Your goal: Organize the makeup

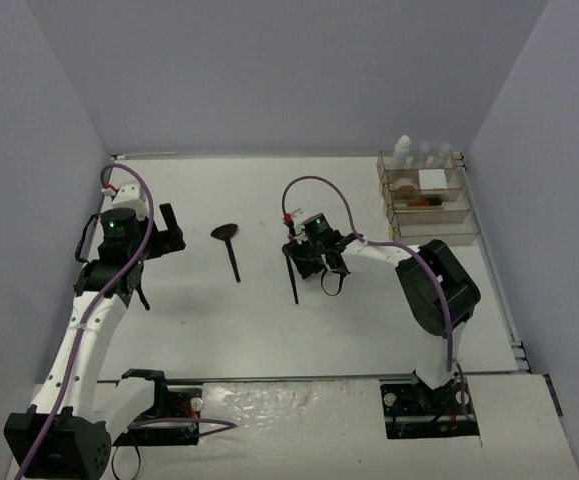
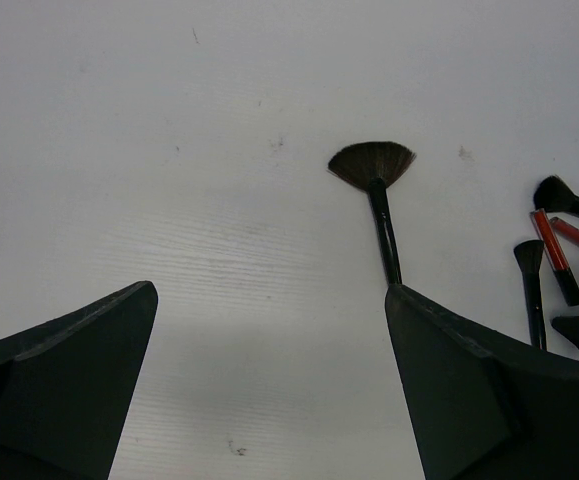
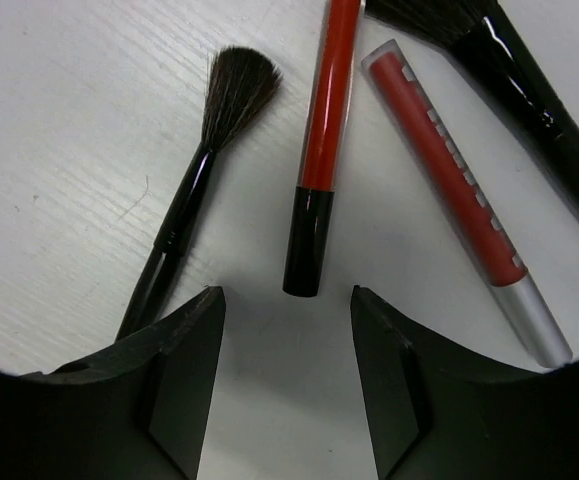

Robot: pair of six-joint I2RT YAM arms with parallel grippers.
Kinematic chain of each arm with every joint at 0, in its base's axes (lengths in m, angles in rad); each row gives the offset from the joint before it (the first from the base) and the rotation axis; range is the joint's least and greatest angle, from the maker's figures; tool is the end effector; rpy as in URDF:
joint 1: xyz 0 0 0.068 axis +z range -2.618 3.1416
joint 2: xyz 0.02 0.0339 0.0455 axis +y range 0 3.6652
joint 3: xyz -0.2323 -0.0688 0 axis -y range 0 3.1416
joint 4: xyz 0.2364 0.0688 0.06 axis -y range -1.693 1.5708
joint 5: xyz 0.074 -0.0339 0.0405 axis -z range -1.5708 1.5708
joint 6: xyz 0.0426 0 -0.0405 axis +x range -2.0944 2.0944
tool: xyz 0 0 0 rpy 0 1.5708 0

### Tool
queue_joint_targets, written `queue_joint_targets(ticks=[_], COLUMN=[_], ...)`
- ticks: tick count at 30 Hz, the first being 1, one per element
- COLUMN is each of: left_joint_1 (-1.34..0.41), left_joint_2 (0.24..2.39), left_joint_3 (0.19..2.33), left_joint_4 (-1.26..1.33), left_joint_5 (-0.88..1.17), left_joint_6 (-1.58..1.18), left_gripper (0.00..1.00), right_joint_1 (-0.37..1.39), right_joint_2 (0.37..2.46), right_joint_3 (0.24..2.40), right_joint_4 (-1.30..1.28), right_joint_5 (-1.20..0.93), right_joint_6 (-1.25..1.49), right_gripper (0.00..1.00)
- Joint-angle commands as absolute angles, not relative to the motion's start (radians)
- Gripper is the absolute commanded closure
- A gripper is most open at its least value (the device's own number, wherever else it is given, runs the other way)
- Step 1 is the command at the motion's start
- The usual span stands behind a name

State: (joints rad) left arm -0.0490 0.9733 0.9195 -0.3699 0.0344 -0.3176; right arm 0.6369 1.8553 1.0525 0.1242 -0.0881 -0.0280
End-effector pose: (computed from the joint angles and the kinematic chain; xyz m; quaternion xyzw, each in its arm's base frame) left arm 0.2345 -0.0130 0.3048 -0.1032 0.8335 -0.1131 0.5308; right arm 0.3059 0.2309 0.1350 -0.3121 0.8457 0.1671 0.3993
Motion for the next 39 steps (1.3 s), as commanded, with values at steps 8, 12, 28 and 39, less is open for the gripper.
queue_joint_targets(ticks=[8,12,28,39], left_joint_1=[-0.041,-0.041,-0.041,-0.041], left_joint_2=[0.965,0.966,0.966,0.96], left_joint_3=[0.951,0.951,0.95,0.951], left_joint_4=[-0.331,-0.333,-0.33,-0.33], left_joint_5=[0.026,0.024,0.031,0.037], left_joint_6=[-0.311,-0.31,-0.313,-0.316], left_gripper=[0.03,0.03,0.03,0.03], right_joint_1=[0.643,0.652,0.507,0.022], right_joint_2=[1.956,1.974,1.686,1.652], right_joint_3=[1.136,1.172,1.267,1.163], right_joint_4=[0.167,0.167,0.202,0.259], right_joint_5=[-0.043,-0.043,0.166,0.246], right_joint_6=[-0.056,-0.044,0.266,0.737], right_gripper=[0.7,0.86,1.0,1.0])
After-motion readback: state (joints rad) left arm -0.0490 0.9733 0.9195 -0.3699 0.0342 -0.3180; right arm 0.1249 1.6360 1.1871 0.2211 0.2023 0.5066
